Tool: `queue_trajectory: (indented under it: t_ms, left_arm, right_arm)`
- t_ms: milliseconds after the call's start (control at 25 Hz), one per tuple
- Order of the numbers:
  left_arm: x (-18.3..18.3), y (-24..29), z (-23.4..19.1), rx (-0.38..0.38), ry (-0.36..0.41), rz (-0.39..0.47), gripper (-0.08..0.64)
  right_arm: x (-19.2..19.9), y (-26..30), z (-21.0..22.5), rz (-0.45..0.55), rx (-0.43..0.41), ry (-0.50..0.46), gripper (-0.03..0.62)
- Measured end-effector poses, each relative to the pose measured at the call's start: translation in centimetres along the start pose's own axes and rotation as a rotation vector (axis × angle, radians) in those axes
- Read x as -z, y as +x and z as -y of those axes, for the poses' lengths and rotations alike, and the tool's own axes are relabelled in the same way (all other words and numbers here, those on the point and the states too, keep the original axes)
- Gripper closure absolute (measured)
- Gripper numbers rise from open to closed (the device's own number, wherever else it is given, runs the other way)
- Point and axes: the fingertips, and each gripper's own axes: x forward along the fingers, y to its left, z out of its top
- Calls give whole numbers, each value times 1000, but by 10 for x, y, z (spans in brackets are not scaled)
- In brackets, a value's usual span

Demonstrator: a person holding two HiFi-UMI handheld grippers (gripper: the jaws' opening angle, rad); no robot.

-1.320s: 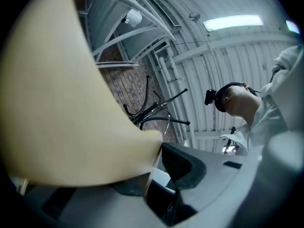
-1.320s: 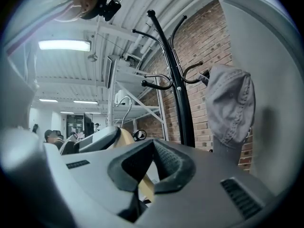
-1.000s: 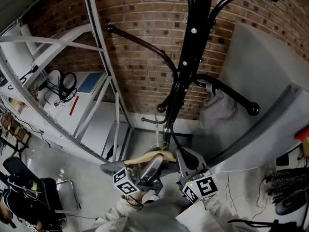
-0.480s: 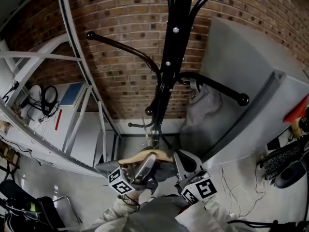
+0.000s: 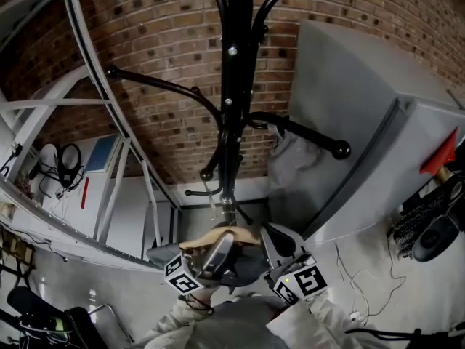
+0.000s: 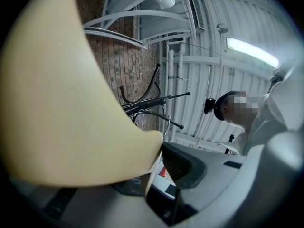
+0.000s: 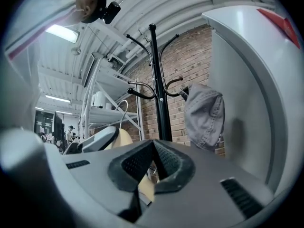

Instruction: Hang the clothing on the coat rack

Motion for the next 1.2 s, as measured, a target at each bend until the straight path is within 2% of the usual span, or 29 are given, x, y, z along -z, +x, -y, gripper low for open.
queue_trajectory:
  t_ms: [280,600,720,920,1200]
  left_arm:
    - [-5,-10,6,7,-11,-18,446]
    - [-6,-14,14,-3,28,-30,447]
    - [-9,-9,16,-3,45,-32,447]
    - [-28,2,11,-15,64,-5,448]
    - [-49,18,13,-2,72,29,448]
  right_arm:
    - [8,-11,-20,-13,34,23,568]
    - [11,-26,-27,-24,68,21,568]
    - [4,-29,-23,-11,72,13,568]
    - [-17,-32,-20,77,51,-4,568]
    - [-27,-31,-14,71,62,-33,568]
